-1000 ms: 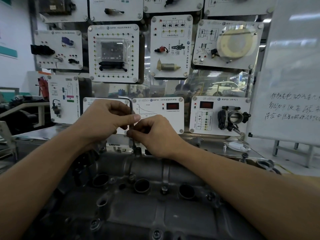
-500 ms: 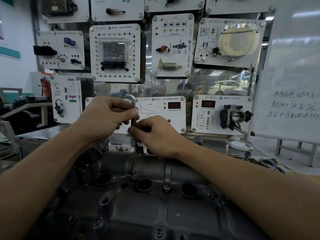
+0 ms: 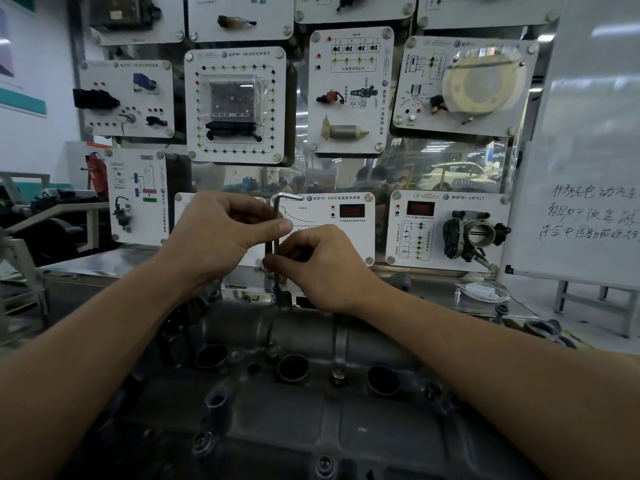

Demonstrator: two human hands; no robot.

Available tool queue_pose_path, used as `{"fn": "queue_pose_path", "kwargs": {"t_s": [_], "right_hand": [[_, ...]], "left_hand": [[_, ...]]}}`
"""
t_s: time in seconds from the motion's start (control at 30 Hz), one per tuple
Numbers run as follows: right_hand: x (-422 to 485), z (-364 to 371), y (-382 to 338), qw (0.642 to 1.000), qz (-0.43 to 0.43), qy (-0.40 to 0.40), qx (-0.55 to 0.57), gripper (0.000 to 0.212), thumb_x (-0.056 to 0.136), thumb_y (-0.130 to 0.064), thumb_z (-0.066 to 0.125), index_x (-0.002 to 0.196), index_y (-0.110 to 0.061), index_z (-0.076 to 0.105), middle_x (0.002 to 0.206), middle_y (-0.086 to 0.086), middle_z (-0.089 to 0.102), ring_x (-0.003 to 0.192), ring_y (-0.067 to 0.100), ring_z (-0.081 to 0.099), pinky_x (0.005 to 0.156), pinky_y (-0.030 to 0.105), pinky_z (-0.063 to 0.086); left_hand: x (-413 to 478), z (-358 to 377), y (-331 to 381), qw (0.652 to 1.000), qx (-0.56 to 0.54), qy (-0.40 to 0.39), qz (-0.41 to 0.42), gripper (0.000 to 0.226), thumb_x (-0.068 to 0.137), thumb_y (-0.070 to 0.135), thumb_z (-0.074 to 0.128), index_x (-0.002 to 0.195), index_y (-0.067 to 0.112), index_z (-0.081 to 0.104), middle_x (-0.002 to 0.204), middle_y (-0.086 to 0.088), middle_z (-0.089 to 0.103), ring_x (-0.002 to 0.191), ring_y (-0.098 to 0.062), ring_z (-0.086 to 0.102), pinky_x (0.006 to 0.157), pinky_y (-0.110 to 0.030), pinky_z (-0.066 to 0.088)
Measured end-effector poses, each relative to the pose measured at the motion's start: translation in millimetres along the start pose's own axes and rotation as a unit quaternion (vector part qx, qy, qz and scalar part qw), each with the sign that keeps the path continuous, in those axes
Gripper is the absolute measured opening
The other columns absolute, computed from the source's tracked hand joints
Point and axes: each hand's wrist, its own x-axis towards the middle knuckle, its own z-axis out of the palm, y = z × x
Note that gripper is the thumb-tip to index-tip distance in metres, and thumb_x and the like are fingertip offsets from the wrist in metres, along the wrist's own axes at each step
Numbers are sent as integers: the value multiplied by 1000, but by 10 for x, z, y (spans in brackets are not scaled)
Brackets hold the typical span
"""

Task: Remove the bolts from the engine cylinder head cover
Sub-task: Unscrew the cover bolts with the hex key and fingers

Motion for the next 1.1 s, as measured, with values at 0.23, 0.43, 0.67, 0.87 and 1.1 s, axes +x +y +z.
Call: {"fn": "queue_pose_path", "kwargs": {"t_s": [0.23, 0.43, 0.67, 0.87, 1.1], "right_hand": [[9, -45, -58, 996, -9, -74, -41, 32, 97, -16, 60, 75, 8, 64, 54, 1, 41, 48, 6, 32, 52, 23, 29], [15, -50, -41, 997, 12, -68, -25, 34, 96, -18, 62, 72, 5, 63, 50, -5, 38, 44, 5, 31, 50, 22, 28], [-3, -20, -8, 1000, 10, -19, 12, 24, 84, -22, 79, 67, -7, 70, 47, -10, 53, 40, 2, 40, 49, 14, 32], [0, -35, -36, 998, -15, -54, -15, 26, 93, -16, 68, 74, 1, 70, 51, 0, 54, 47, 6, 38, 53, 21, 35], [10, -57, -80, 992, -2, -103, -69, 33, 101, -20, 55, 87, 8, 66, 77, 26, 61, 62, 22, 47, 63, 36, 40]], "left_hand": [[17, -83, 12, 996, 14, -81, -16, 20, 94, 11, 62, 108, 21, 73, 97, 10, 77, 90, 1, 70, 72, -26, 45], [20, -47, -10, 999, 10, -46, -8, 15, 92, 14, 66, 103, 19, 74, 88, 8, 78, 80, -2, 69, 58, -13, 45], [12, -22, 3, 999, -38, 13, -2, 25, 56, 32, 83, 75, 20, 73, 72, 6, 76, 64, -1, 70, 54, -9, 48], [-10, -28, 41, 999, -22, -42, -5, 30, 69, 36, 75, 98, 26, 73, 87, 4, 77, 77, -3, 68, 63, -17, 51], [-14, -84, 56, 994, -3, -105, -10, 21, 94, 10, 60, 110, 17, 72, 96, 5, 78, 91, -3, 71, 75, -23, 50]]}}
